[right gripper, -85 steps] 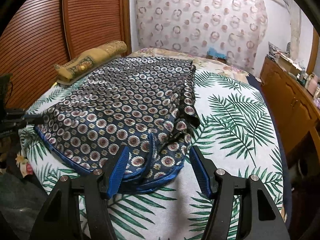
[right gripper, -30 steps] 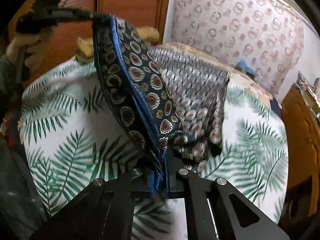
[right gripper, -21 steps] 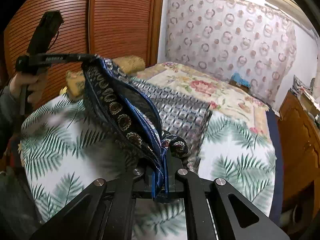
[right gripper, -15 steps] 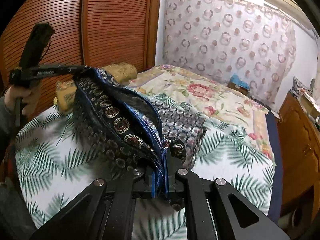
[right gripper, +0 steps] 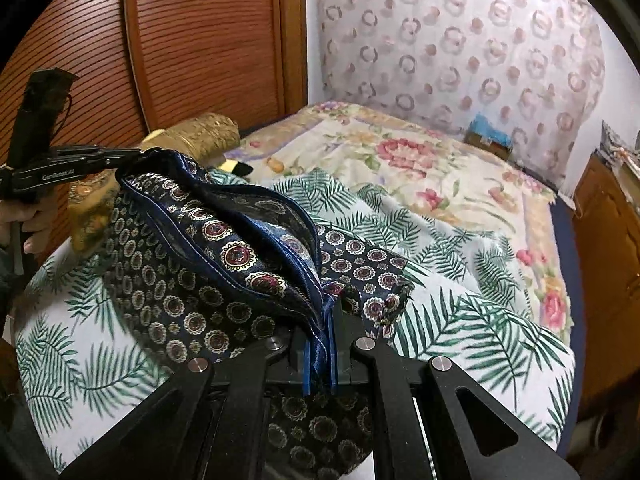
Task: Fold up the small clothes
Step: 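Fold the lifted edge over the shirt with the right gripper and release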
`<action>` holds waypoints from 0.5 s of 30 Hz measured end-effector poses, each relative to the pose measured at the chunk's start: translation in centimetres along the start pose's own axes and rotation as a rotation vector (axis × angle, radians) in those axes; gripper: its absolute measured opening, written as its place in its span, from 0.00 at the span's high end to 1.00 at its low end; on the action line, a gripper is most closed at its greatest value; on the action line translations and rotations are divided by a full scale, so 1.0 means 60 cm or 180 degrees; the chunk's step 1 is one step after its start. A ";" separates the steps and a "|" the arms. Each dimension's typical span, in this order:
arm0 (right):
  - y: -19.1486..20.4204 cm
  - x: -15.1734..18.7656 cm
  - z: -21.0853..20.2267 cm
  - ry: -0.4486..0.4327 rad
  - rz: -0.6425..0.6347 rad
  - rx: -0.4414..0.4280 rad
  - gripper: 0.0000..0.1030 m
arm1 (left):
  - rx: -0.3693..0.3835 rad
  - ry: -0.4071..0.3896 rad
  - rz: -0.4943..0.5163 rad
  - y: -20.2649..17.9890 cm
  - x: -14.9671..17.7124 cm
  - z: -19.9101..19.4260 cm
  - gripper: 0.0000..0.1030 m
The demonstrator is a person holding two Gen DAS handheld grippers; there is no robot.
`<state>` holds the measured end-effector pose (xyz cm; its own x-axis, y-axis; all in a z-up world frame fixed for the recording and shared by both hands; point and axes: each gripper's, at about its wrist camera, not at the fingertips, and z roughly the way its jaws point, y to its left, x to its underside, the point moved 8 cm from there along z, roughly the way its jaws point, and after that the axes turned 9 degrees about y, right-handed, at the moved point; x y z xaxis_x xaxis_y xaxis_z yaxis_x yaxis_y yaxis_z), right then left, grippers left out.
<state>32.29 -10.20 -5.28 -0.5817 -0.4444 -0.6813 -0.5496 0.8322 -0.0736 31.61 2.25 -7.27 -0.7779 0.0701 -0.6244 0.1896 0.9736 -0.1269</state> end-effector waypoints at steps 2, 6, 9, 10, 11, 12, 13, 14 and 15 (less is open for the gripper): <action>-0.007 -0.008 0.014 0.0051 0.0009 -0.0029 0.94 | -0.0002 0.0041 -0.0015 0.003 0.002 0.007 0.97; -0.017 -0.031 0.035 0.0074 0.0055 -0.0041 0.94 | -0.0031 0.0096 -0.0029 0.010 0.003 0.016 0.92; -0.024 -0.042 0.039 0.0046 0.0121 -0.0001 0.83 | -0.0057 0.0044 -0.0027 0.016 0.004 0.011 0.68; -0.030 -0.046 0.040 0.0023 0.0155 0.0051 0.78 | -0.0028 0.0031 -0.0046 0.017 0.005 0.009 0.57; -0.035 -0.050 0.036 -0.0008 0.0190 0.0109 0.71 | -0.0002 0.0023 -0.0061 0.018 0.006 0.007 0.53; -0.038 -0.051 0.030 -0.0048 0.0217 0.0154 0.66 | 0.0019 0.0025 -0.0073 0.018 0.008 0.005 0.51; -0.043 -0.056 0.021 -0.0120 0.0258 0.0204 0.55 | 0.0044 0.0030 -0.0076 0.017 0.011 0.005 0.45; -0.048 -0.059 0.009 -0.0203 0.0310 0.0254 0.48 | 0.0056 0.0030 -0.0076 0.016 0.013 0.005 0.37; -0.053 -0.062 -0.003 -0.0271 0.0361 0.0302 0.46 | 0.0073 0.0030 -0.0073 0.013 0.017 0.005 0.35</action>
<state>36.08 -11.25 -2.37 -0.5816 -0.3195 -0.7481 -0.4219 0.9047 -0.0584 31.15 3.03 -8.25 -0.7878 0.0500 -0.6138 0.1852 0.9698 -0.1588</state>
